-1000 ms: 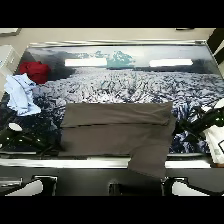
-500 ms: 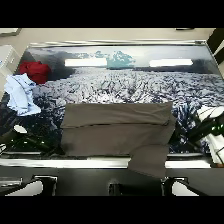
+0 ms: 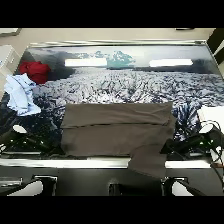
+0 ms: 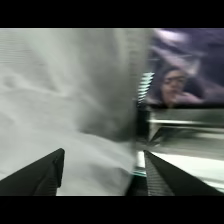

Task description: Fold the clothes and pants, and hang the long-sleeved shirts on hangers.

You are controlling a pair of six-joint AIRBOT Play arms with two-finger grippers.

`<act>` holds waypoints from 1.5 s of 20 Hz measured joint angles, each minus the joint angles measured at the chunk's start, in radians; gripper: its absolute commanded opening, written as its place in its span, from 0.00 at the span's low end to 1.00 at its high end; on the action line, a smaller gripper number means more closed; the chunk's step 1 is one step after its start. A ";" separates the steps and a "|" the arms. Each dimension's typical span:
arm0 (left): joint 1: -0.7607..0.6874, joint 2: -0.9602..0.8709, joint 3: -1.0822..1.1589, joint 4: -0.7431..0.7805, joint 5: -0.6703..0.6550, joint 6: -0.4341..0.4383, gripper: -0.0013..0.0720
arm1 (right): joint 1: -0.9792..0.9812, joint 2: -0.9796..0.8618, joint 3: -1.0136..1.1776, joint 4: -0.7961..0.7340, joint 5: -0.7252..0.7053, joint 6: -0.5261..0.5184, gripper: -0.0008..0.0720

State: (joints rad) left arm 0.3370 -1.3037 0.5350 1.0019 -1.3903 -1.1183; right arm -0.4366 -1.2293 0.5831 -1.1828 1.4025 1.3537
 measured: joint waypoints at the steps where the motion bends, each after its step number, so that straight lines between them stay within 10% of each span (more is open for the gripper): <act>1: 0.000 0.000 0.000 0.000 -0.002 0.000 0.06 | 0.000 0.001 -0.007 0.016 -0.006 -0.005 0.74; 4: 0.000 0.001 0.000 0.000 -0.005 0.000 0.06 | 0.000 0.001 -0.031 0.031 -0.027 -0.033 0.06; 16: 0.000 0.028 0.254 0.002 -0.117 -0.051 0.06 | 0.000 0.005 0.218 0.193 0.064 -0.040 0.07; 30: -0.142 -0.516 1.007 -0.008 -0.083 -0.278 0.06 | 0.092 -0.325 0.544 0.406 -0.409 0.016 0.07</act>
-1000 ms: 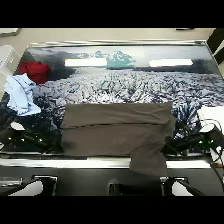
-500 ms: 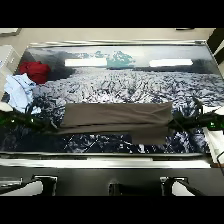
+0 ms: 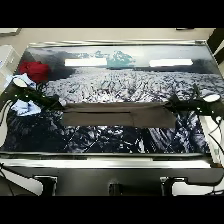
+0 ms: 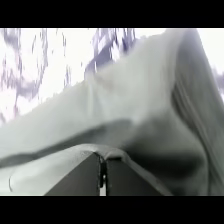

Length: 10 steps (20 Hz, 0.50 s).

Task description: Fold the clothes and pants, and hang the long-sleeved shirts on hangers.

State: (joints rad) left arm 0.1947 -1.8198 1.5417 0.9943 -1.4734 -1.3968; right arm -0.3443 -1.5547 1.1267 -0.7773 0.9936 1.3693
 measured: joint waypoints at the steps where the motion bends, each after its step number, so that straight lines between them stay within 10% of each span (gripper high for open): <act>1: -0.004 -0.028 0.021 0.002 0.000 -0.014 0.06 | 0.010 -0.029 0.016 0.009 -0.020 0.000 0.07; 4: -0.010 -0.095 0.056 0.006 -0.005 -0.030 0.07 | 0.024 -0.089 0.041 0.027 -0.040 0.001 0.07; 6: -0.013 -0.121 0.066 0.005 -0.017 -0.036 0.37 | 0.027 -0.110 0.050 0.039 -0.036 0.005 0.08; 7: -0.012 -0.127 0.069 -0.002 -0.023 -0.038 0.59 | 0.028 -0.114 0.056 0.050 -0.026 0.005 0.20; 9: 0.000 -0.124 0.074 -0.015 -0.040 -0.040 0.90 | 0.028 -0.114 0.092 0.057 0.008 0.008 0.88; 10: 0.012 -0.115 0.075 -0.019 -0.047 -0.040 0.99 | 0.023 -0.111 0.121 0.053 0.034 -0.002 0.89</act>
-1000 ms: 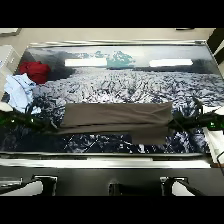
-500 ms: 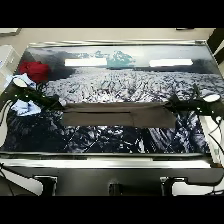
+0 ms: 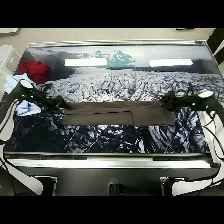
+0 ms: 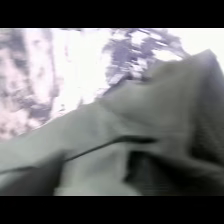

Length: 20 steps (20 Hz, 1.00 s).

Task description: Fold the clothes and pants, and hang the long-sleeved shirts on hangers.

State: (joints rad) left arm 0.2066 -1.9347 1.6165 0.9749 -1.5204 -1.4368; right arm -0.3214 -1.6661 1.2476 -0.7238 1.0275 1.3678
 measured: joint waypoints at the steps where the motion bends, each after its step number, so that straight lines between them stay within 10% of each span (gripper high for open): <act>1: 0.019 0.016 0.001 -0.001 -0.009 0.000 0.99 | -0.013 0.004 0.039 -0.013 0.037 -0.008 0.96; 10: 0.183 0.282 0.003 -0.009 -0.034 -0.010 0.99 | -0.304 -0.098 0.190 -0.198 0.346 0.055 0.99; 20: -0.048 0.462 0.003 -0.012 -0.007 -0.054 0.99 | -0.185 -0.276 0.198 -0.010 0.436 -0.097 0.93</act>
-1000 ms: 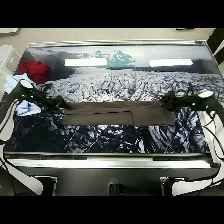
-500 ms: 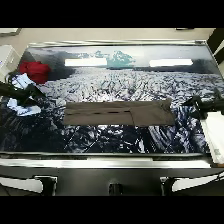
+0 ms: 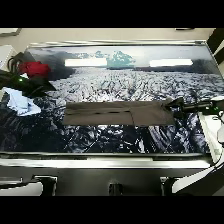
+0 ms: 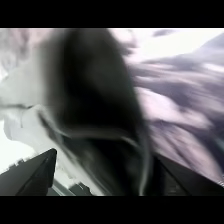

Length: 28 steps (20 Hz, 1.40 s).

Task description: Fold the clothes and pants, and hang the long-sleeved shirts on hangers.

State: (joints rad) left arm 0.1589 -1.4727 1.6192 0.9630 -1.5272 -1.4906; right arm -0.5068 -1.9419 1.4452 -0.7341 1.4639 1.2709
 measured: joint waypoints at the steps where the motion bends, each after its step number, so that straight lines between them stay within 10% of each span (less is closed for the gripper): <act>1: -0.027 0.002 0.000 0.000 0.010 -0.002 0.99 | 0.019 -0.002 0.000 0.011 0.000 -0.018 0.86; 4: -0.106 0.005 0.000 0.000 0.048 -0.006 0.99 | 0.077 0.000 -0.003 -0.011 -0.006 -0.053 0.09; 6: -0.156 0.000 -0.003 0.001 0.084 -0.005 0.98 | 0.105 0.018 -0.001 -0.003 0.018 -0.056 0.07; 7: -0.180 -0.003 -0.009 0.002 0.106 -0.005 0.82 | 0.116 0.031 -0.001 0.001 0.027 -0.053 0.07; 9: -0.233 -0.016 -0.035 0.001 0.169 -0.004 0.18 | 0.134 0.072 -0.002 -0.002 0.040 -0.025 0.07; 10: -0.265 -0.026 -0.057 0.001 0.215 -0.002 0.10 | 0.145 0.102 -0.001 -0.002 0.043 -0.010 0.07; 18: -0.529 -0.237 -0.177 -0.078 0.568 -0.029 0.06 | 0.274 0.416 -0.002 -0.017 0.056 0.162 0.07; 28: -0.814 -0.446 -0.188 -0.580 0.811 -0.006 0.06 | 0.375 0.697 -0.002 -0.025 0.057 0.324 0.07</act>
State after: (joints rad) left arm -0.6552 -1.9190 1.4315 0.3832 -0.7166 -1.4971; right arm -0.1322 -1.2446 1.4437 -0.7593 1.5211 1.5951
